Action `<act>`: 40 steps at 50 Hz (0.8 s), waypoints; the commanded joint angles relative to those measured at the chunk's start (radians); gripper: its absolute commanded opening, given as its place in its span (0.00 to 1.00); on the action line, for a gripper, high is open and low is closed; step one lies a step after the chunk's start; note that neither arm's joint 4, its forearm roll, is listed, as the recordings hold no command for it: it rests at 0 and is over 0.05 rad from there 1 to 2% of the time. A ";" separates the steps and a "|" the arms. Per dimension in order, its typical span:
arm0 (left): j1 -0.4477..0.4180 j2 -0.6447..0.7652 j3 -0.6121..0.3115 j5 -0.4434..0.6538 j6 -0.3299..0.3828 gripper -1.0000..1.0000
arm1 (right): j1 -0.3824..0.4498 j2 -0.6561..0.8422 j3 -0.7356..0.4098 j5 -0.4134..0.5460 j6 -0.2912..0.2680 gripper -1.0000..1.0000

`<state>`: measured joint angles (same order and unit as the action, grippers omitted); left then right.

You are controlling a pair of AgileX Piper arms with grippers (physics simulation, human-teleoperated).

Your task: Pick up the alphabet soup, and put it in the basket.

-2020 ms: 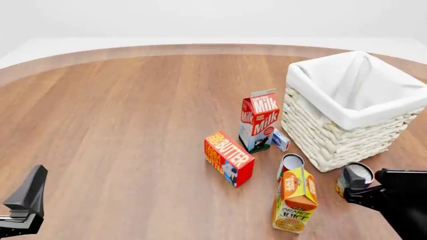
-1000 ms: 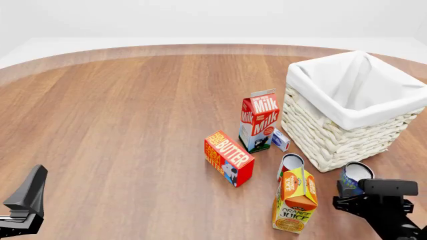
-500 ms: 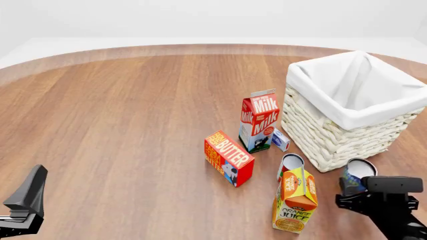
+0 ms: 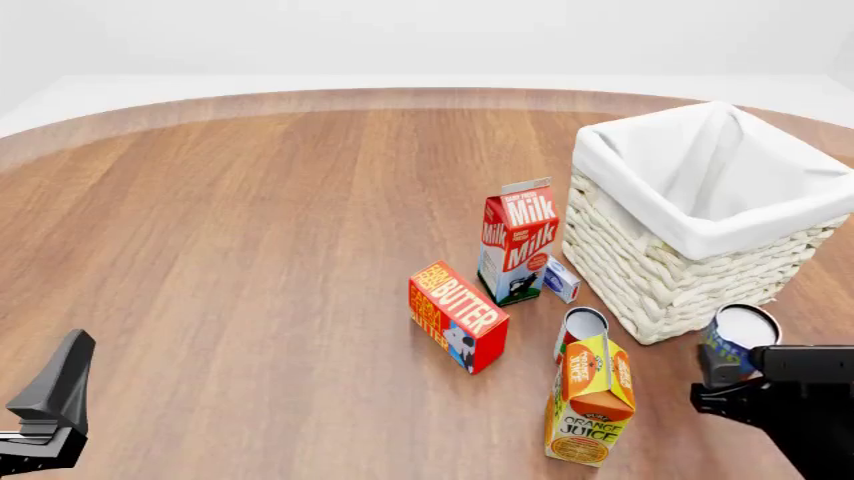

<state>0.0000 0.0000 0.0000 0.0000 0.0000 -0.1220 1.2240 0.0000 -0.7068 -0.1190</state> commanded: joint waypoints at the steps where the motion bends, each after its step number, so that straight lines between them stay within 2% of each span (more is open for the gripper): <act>1: 0.000 0.000 0.000 0.000 0.000 1.00 | 0.006 -0.169 0.000 0.143 0.010 0.00; 4: 0.000 0.000 0.000 0.000 0.000 1.00 | 0.009 -0.253 0.000 0.216 0.004 0.00; 10: 0.000 0.000 0.000 0.000 0.000 1.00 | 0.008 -0.346 0.000 0.296 -0.001 0.00; 40: 0.000 0.000 0.000 0.000 0.000 1.00 | 0.016 -0.542 -0.002 0.445 -0.039 0.00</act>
<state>0.0000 0.0000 0.0000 0.0000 0.0000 -0.1064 0.7493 0.0000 -0.3080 -0.1626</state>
